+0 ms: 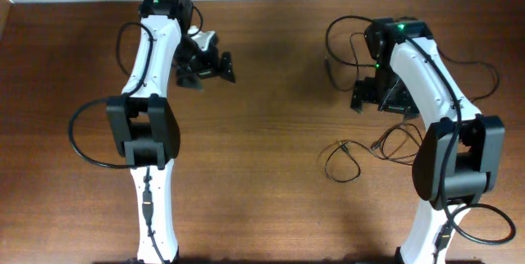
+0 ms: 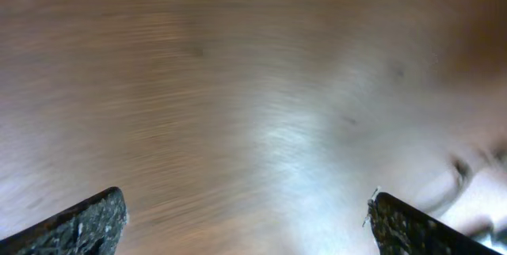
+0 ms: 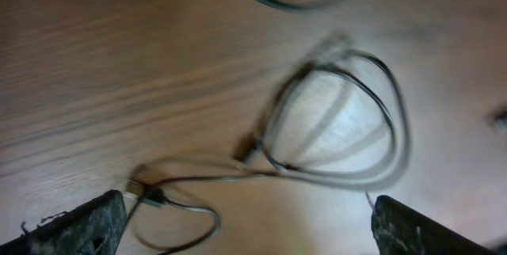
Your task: Untangle cables
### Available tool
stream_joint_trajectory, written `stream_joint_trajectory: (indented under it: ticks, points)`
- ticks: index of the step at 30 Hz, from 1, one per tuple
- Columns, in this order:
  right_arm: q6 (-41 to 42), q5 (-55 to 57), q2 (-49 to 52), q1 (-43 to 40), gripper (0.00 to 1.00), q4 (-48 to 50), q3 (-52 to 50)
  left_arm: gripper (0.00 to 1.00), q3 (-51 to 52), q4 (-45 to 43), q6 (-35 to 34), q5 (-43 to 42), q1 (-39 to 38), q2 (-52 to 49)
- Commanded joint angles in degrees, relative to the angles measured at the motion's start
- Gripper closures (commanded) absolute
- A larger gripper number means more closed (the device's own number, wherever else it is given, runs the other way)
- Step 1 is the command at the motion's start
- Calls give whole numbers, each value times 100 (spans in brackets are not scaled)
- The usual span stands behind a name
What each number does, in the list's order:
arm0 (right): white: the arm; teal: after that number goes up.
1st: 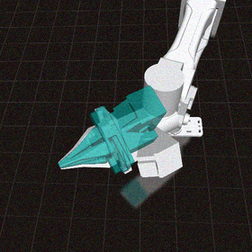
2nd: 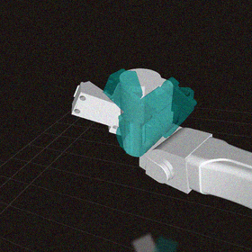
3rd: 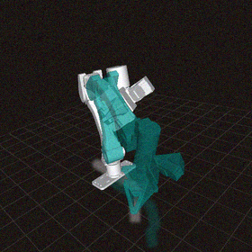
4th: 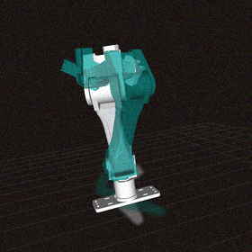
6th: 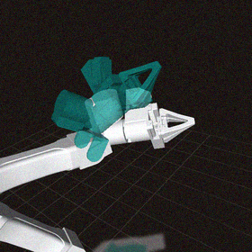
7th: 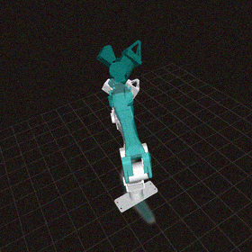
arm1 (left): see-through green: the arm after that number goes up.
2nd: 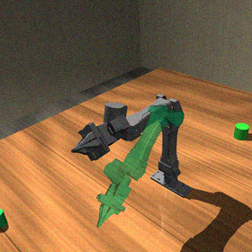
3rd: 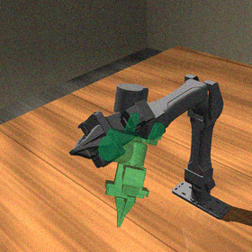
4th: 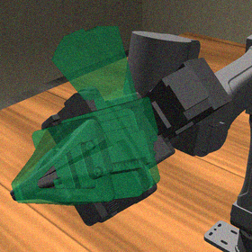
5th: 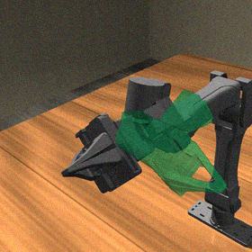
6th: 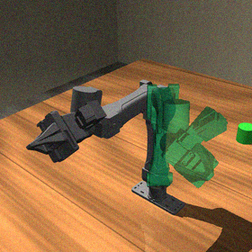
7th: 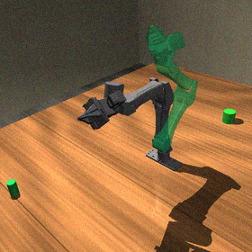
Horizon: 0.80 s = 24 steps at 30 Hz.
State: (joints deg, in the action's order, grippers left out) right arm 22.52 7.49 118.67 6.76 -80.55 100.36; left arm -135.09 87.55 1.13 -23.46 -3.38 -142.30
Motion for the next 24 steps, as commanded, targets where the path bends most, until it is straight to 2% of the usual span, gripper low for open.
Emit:
stream_joint_trajectory:
  ticks: [1,6,8,11,12,19,24]
  points:
    - [-667,-284,-2,35,1,164,-227,1,4,63,1294,-1108,-109,-50]
    - [-667,-280,-2,35,1,201,-247,1,4,382,1123,-975,-164,48]
    - [-667,-282,-2,33,2,203,-247,1,4,452,1019,-951,-284,466]
    - [-667,-280,-2,35,1,203,-247,1,4,619,31,-157,-367,1311]
    - [-667,-280,-2,35,1,203,-247,1,4,833,-37,-50,-367,1661]
    - [-667,-280,-2,35,1,203,-245,1,417,920,-33,11,-765,4332]
    - [-667,-280,-2,35,2,203,-247,1,857,918,-28,590,-1261,5678]
